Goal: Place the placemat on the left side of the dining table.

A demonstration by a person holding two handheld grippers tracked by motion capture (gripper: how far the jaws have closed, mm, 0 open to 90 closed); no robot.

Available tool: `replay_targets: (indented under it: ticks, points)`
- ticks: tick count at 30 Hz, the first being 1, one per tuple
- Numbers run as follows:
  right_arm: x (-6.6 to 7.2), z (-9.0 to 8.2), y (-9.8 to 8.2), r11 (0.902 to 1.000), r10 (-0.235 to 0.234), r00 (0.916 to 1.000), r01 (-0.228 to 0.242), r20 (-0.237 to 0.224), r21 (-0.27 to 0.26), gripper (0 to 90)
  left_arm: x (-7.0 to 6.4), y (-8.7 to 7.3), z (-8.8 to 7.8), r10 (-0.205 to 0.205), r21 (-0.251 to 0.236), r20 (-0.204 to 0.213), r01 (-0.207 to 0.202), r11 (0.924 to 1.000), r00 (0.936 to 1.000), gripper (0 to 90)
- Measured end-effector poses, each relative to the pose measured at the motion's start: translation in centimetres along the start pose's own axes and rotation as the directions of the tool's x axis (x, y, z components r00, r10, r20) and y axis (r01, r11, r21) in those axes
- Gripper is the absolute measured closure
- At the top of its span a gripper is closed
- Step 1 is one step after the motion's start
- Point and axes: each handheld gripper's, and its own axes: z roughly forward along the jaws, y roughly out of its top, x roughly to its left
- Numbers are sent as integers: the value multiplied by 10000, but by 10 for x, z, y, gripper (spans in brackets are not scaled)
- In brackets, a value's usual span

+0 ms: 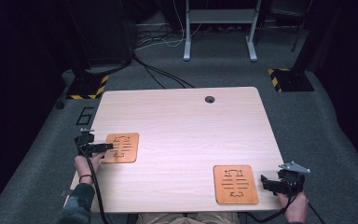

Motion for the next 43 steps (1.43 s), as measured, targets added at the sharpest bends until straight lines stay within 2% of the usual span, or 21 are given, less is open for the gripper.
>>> replay_targets:
  ticks: [1, 2, 5, 8, 12, 19, 20, 26, 29, 32, 33, 34, 37, 43]
  points:
    - [0, 0, 0, 10000, -2, 10000, 2, 0, -3, 7, -2, -1, -3, -1, -126, -38, 1, 9999, 10000, 181]
    - [0, 0, 0, 10000, 4, 10000, -4, 3, -2, 7, -3, -2, -5, 239, -194, -161, -242, 9995, 9996, 166]
    - [0, 0, 0, 10000, 15, 10000, -15, 10, -4, 7, -8, -7, -15, 584, -564, -223, -596, 9966, 9980, 147]
    - [0, 0, 0, 10000, 16, 10000, -16, 11, -3, 7, -14, -15, -26, 845, -933, -153, -856, 9920, 9963, 142]
    - [0, 0, 0, 10000, 19, 10000, -19, 19, 1, 7, -19, -29, -40, 1224, -1388, -254, -1247, 9824, 9922, 134]
    - [0, 0, 0, 10000, 23, 10000, -23, 31, -2, 7, -18, -59, -58, 1652, -1805, -630, -1741, 9680, 9842, 114]
    - [0, 0, 0, 10000, 27, 10000, -27, 33, -2, 7, -18, -63, -60, 1707, -1715, -702, -1805, 9685, 9828, 111]
    - [1, 0, 0, 10000, 45, 10000, -45, 44, -4, 8, -11, -94, -59, 1885, -1568, -1140, -2050, 9661, 9754, 97]
    - [1, 0, 0, 10000, 38, 10000, -38, 42, -9, 8, -6, -109, -54, 1897, -1370, -1292, -2070, 9687, 9733, 94]
    - [1, 0, 0, 10000, 35, 10000, -35, 39, -9, 8, 0, -120, -49, 1930, -1319, -1305, -2099, 9688, 9725, 86]
    - [1, 0, 0, 10000, 37, 10000, -37, 39, -8, 8, 1, -123, -48, 1847, -1384, -1261, -2016, 9696, 9747, 79]
    - [1, 0, 0, 10000, 32, 10000, -32, 59, -3, 7, 2, -125, -47, 1834, -1562, -1267, -2022, 9668, 9748, 71]
    - [1, 0, 0, 10000, 34, 10000, -34, 61, -8, 7, 3, -126, -47, 1943, -1652, -1193, -2124, 9631, 9737, 60]
    - [0, 0, 0, 10000, 17, 10000, -17, 50, -9, 6, 3, -127, -47, 1936, -1689, -1202, -2122, 9625, 9737, 55]
